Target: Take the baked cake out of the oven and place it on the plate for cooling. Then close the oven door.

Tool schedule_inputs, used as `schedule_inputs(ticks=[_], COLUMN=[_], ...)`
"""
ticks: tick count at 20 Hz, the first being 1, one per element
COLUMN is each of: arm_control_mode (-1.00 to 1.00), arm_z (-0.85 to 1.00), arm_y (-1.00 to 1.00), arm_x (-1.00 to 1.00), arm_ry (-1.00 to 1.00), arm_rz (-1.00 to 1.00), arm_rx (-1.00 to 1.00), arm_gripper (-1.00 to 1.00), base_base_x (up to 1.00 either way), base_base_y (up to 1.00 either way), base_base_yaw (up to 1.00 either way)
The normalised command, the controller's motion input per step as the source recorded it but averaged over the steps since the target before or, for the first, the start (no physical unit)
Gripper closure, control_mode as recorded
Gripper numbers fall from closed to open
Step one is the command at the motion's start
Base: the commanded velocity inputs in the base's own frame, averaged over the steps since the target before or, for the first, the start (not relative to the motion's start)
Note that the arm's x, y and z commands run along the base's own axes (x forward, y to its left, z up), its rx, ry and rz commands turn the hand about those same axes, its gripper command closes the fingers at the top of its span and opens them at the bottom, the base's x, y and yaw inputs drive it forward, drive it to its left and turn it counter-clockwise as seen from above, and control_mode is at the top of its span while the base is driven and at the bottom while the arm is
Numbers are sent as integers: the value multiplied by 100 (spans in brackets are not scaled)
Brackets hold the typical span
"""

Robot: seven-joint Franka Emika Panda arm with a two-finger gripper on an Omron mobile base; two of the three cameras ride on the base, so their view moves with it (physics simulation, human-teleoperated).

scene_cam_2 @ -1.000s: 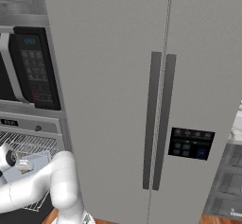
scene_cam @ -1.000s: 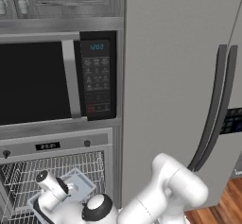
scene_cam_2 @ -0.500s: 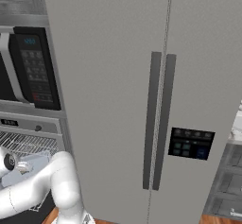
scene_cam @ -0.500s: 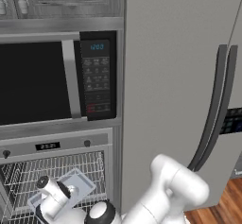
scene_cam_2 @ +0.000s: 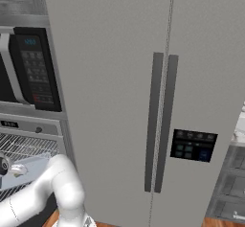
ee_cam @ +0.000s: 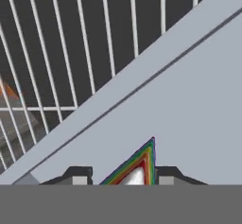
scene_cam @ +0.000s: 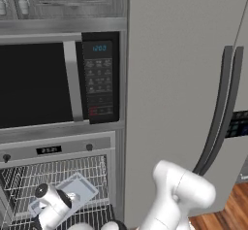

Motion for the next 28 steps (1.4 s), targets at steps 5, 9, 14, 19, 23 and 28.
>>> schedule_inputs(ticks=[5, 9, 14, 19, 23, 28], arm_control_mode=[-100, -100, -100, -100, -100, -100], arm_z=[45, 48, 57, 59, 59, 60], arm_y=[0, 0, 0, 0, -1, -15], arm_x=[-36, -39, -20, -21, -22, -21], arm_ry=[0, 1, 2, 6, 10, 1], arm_rz=[13, 8, 4, 0, 0, 0], arm_rx=[0, 0, 0, 0, 0, 0], arm_gripper=[100, 100, 100, 100, 100, 100], base_base_x=[0, 0, 0, 0, 0, 0], base_base_y=[0, 0, 0, 0, 0, 0], base_base_yaw=[0, 0, 0, 0, 0, 0])
